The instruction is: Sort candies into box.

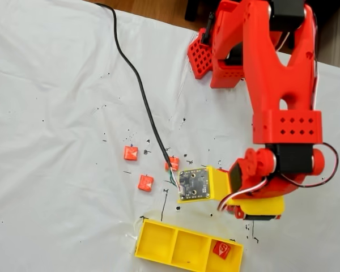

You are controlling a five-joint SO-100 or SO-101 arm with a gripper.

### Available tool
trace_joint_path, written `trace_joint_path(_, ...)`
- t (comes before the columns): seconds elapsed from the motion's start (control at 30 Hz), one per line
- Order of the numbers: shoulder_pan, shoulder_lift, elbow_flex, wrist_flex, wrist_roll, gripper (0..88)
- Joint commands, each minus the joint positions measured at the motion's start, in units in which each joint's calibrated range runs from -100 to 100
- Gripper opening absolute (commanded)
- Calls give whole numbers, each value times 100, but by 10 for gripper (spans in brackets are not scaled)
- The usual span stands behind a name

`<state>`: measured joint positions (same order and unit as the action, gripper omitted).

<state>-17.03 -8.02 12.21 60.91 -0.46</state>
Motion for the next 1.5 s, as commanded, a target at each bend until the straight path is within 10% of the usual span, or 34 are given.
trace_joint_path(0.0, -218, -572, -115, 159, 83, 50)
trace_joint_path(0.33, -227, -165, 158, 110, 132, 263)
trace_joint_path(1.47, -390, 895, 486, -692, 112, 309)
